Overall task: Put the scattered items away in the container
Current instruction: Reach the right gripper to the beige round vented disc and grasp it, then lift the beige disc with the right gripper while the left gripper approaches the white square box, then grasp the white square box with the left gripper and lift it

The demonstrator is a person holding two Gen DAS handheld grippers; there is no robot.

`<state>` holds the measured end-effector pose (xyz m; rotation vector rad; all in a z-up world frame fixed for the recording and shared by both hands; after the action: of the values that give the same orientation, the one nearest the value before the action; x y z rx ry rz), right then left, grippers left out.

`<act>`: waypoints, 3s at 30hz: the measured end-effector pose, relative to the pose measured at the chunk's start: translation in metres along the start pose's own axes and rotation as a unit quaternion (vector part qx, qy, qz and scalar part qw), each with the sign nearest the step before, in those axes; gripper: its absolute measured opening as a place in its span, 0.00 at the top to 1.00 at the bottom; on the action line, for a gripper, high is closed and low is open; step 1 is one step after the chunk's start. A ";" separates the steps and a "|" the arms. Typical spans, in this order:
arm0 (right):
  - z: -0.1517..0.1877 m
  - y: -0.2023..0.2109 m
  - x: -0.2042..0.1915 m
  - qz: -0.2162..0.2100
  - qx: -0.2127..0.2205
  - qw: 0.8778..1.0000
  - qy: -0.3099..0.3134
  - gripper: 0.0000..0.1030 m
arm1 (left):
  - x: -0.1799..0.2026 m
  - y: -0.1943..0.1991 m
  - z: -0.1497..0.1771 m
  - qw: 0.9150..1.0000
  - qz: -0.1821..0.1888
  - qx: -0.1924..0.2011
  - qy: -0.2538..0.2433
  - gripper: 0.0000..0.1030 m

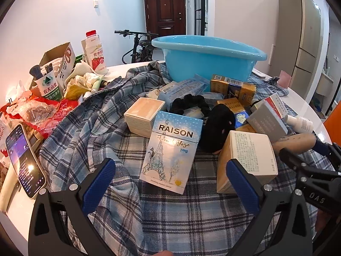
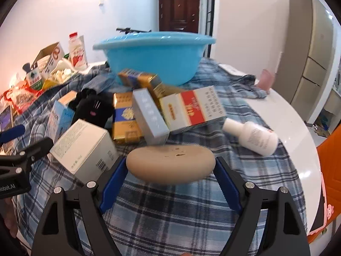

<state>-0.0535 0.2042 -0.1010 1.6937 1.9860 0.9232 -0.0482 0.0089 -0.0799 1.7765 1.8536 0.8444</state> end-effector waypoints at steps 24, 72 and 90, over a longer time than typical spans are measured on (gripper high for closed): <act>0.011 0.000 0.008 -0.040 -0.006 0.999 -0.030 0.00 | 0.014 0.001 0.001 1.000 0.000 0.003 -0.012 0.00; 0.029 0.017 0.051 0.052 0.006 0.998 -0.042 0.21 | 0.088 -0.025 0.016 0.995 0.057 -0.050 -0.057 0.00; 0.032 0.019 0.056 0.065 0.003 0.997 -0.046 0.21 | 0.083 -0.017 0.015 0.995 0.089 -0.031 -0.038 0.46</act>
<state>-0.0304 0.2677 -0.1037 1.8532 1.8390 0.8651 -0.0574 0.0937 -0.0938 1.9284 1.6225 0.8764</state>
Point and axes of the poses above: each gripper's, at about its wrist camera, not at the fingertips, and y roughly against the way its jaws point, x to its right, z to its underside, the point moved 7 cm from there along -y, roughly the way its jaws point, and after that the axes turned 10 degrees about y, right-handed, at the moved point
